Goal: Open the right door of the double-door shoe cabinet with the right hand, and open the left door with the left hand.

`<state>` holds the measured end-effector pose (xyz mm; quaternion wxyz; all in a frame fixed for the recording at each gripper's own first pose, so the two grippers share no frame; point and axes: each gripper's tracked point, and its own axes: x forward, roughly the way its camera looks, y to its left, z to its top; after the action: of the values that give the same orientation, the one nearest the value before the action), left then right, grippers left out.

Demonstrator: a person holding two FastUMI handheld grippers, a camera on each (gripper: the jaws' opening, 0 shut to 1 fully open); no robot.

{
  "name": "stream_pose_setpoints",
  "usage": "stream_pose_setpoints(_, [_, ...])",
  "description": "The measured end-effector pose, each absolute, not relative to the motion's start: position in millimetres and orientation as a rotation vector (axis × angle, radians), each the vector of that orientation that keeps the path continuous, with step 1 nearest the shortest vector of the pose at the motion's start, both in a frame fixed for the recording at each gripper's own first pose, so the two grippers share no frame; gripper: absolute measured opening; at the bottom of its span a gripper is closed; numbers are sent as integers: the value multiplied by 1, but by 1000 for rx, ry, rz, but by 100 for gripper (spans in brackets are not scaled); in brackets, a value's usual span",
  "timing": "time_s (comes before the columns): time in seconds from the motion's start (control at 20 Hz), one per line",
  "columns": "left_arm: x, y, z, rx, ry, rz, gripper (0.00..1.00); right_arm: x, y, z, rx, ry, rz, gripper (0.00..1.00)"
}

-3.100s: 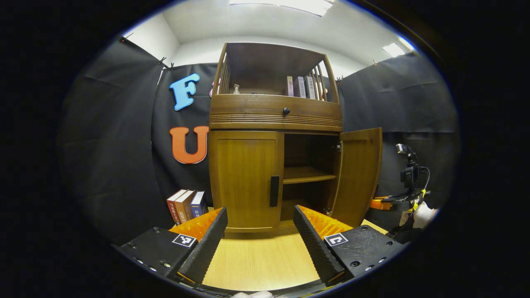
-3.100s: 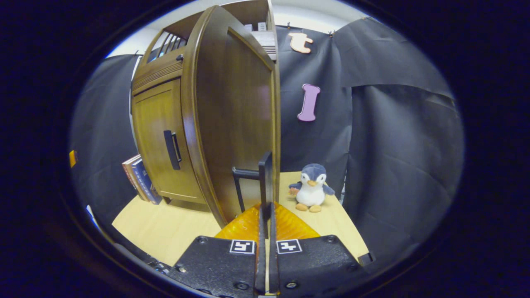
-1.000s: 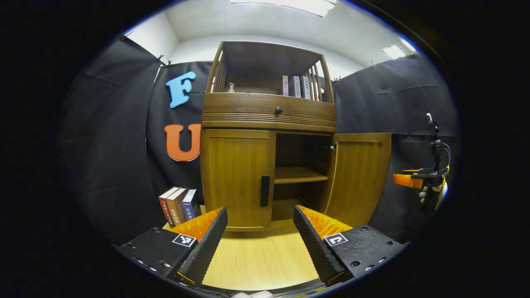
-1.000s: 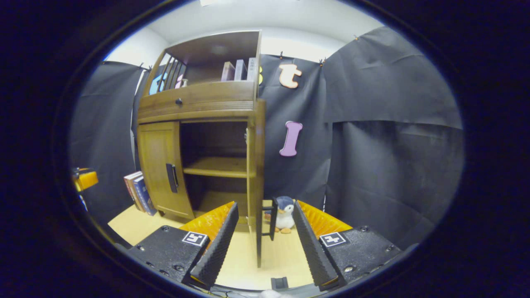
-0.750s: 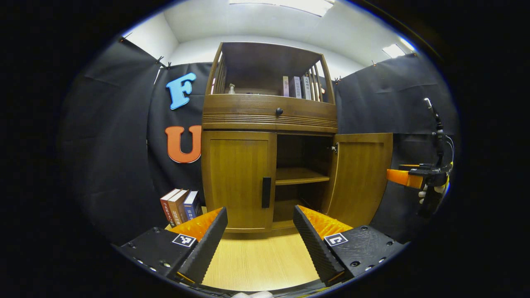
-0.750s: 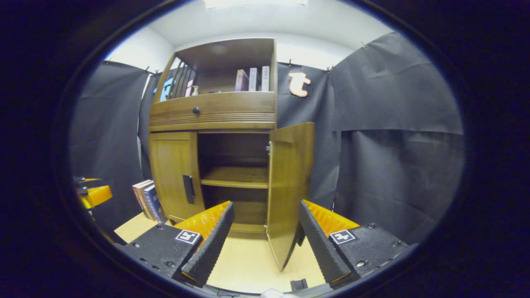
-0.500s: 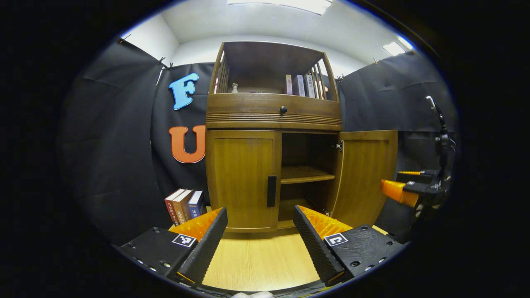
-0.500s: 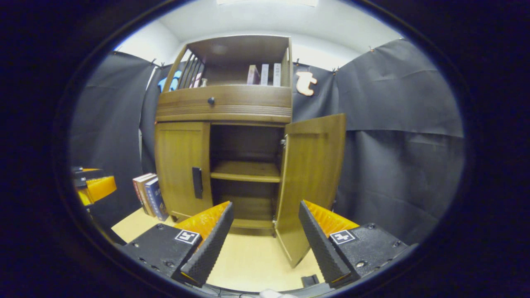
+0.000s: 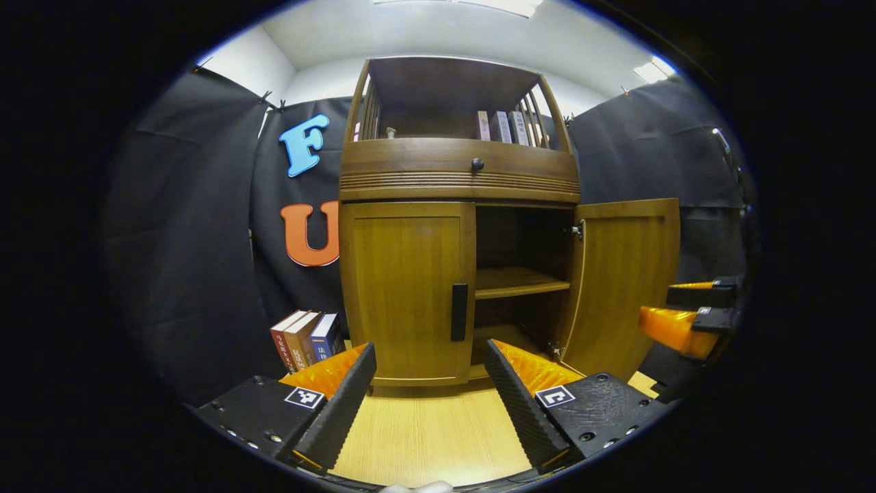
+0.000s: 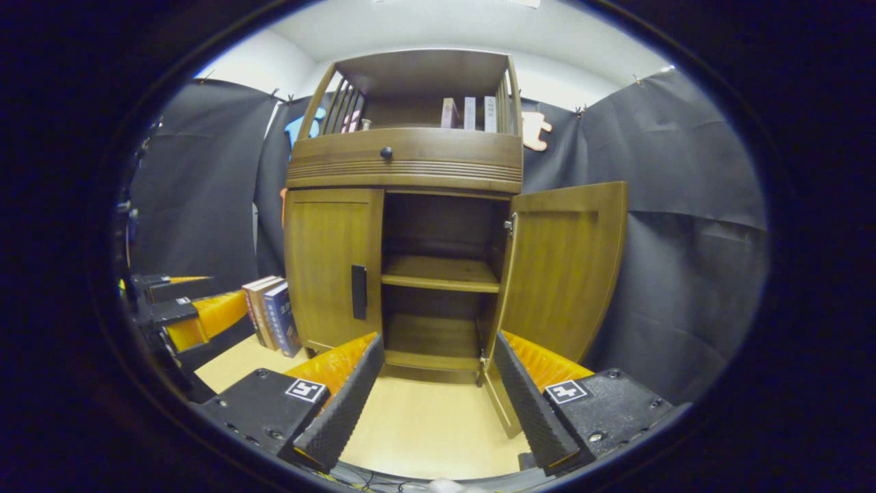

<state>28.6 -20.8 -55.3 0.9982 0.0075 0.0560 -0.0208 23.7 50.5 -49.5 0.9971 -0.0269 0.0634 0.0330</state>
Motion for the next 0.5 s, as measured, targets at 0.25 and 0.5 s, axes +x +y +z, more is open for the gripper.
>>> stream_pose_setpoints(0.25, [94,-35,-62,8,89,-59,96,21,32,-36,-30,120,-23,100])
stream_pose_setpoints(0.5, [160,-55,-81,6,102,-85,96,8,14,-39,-49,159,-84,100])
